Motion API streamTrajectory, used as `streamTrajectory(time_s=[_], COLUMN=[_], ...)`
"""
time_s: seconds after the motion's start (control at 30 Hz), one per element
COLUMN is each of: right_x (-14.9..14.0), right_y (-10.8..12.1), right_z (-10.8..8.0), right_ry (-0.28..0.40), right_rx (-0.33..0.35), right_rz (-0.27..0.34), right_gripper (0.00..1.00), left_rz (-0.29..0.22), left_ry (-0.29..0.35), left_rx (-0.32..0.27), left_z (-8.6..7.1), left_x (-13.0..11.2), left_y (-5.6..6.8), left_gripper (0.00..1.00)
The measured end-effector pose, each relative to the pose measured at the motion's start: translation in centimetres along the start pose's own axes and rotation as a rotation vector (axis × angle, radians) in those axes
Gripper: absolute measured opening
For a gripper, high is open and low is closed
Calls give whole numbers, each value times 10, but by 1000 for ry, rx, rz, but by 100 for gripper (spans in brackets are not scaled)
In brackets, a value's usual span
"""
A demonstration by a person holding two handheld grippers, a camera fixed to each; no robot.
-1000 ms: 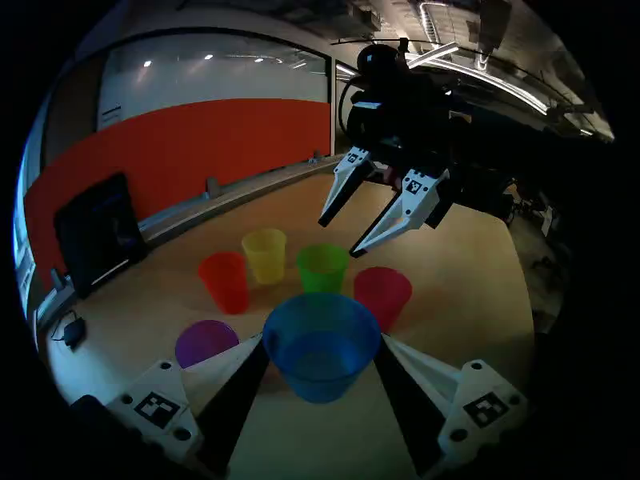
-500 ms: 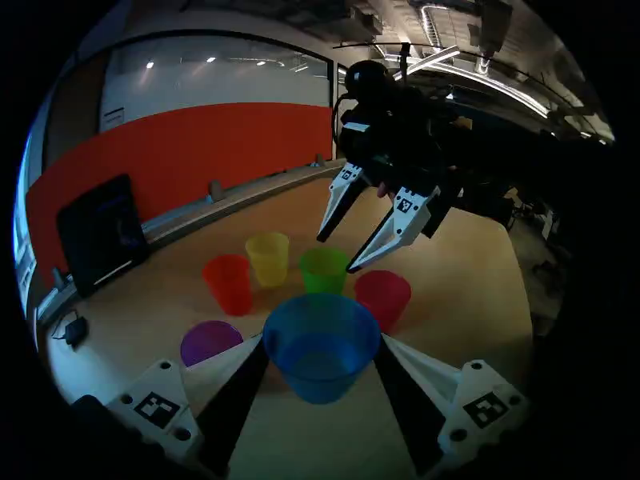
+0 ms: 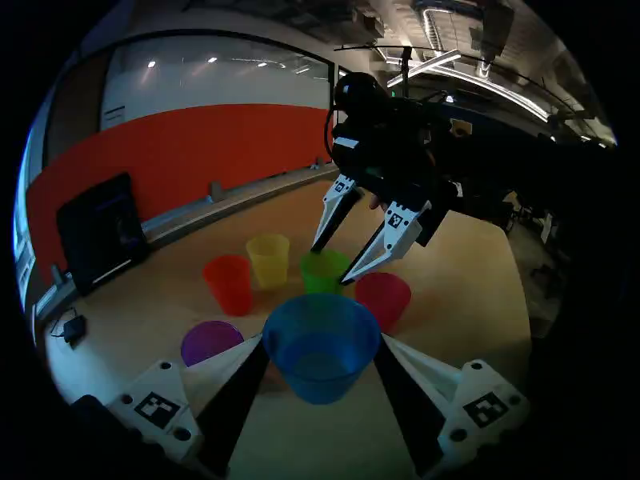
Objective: Pour water
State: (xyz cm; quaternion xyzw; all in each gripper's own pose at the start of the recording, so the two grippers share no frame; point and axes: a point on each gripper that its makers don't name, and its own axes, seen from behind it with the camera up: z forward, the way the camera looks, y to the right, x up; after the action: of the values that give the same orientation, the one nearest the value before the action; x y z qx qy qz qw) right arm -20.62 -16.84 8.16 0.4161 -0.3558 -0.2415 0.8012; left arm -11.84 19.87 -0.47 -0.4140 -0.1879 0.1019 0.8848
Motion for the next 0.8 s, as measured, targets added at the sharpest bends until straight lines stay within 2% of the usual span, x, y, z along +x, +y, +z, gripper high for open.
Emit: streamTrajectory(time_s=[0.47,0.8], right_x=[-1,10], right_y=[-1,-3], right_z=[11,-2], right_ry=[1,67], right_rx=[7,-8], right_rz=[11,42], right_gripper=[94,94], left_rz=[-3,-4], left_ry=[9,33], left_rx=[14,46], left_z=[-3,-12], left_x=[3,11], left_y=[-5,-12], left_gripper=[87,87])
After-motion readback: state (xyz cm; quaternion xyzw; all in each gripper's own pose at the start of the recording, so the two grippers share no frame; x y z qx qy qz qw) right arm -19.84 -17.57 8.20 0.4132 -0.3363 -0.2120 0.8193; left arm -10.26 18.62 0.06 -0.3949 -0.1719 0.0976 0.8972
